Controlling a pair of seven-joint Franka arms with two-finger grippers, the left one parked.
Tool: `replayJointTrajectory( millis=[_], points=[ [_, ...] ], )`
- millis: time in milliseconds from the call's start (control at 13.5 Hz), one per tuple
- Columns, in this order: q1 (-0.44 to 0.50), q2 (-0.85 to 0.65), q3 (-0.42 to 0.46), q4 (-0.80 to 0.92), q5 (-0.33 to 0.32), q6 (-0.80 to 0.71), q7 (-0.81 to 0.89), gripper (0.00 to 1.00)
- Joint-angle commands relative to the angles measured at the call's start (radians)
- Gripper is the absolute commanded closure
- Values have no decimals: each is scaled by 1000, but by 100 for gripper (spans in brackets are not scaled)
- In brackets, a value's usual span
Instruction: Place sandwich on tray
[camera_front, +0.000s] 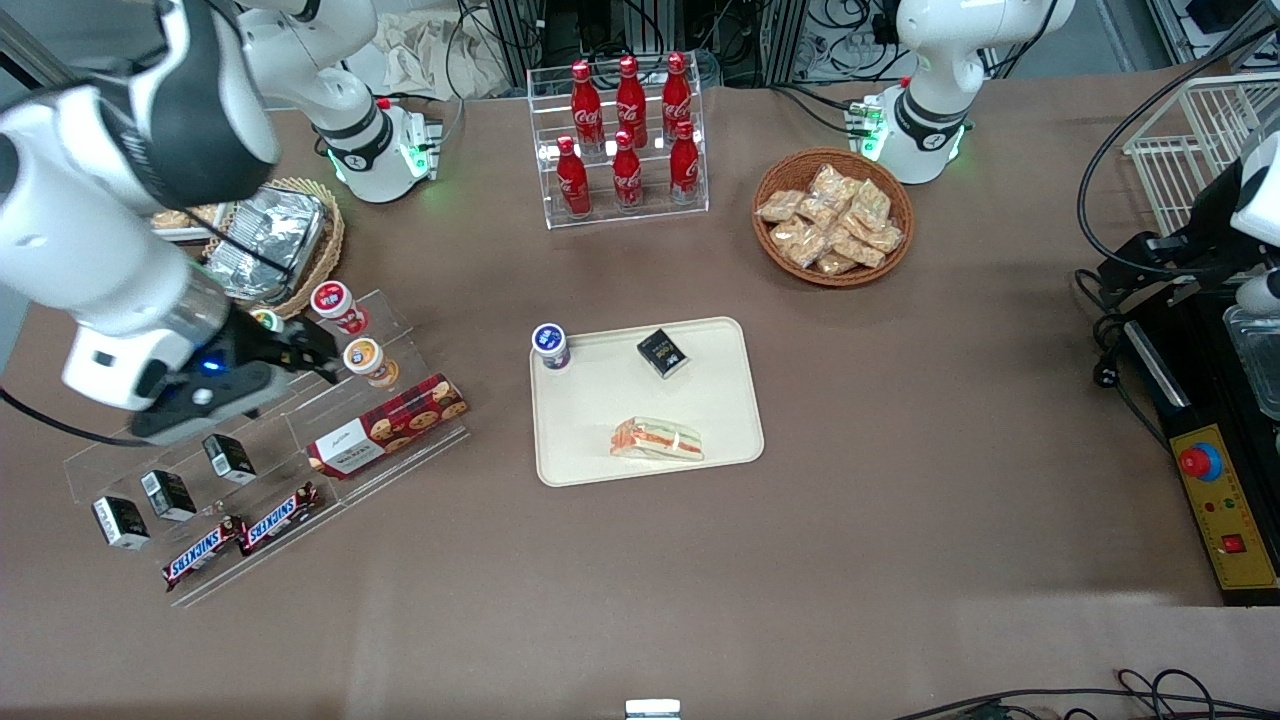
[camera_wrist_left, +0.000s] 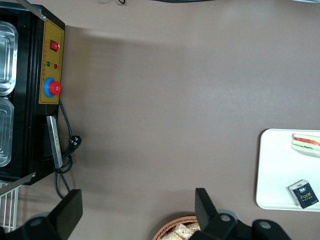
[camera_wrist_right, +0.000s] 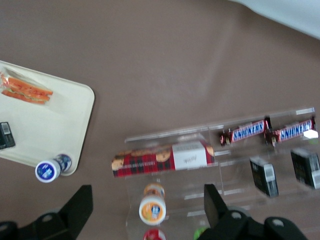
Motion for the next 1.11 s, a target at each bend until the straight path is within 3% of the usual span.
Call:
replayJointTrajectory(
  millis=[0,222,519,1037],
  points=[
    [-107,-88,43,-22,-28,-74,89,1],
    [-295,-145,201,-17,-85,-124,85,1],
    [-572,-165,470,-16,-90,-161,94,1],
    [-601,-151,487,-14,-76,-150,96,1]
  ],
)
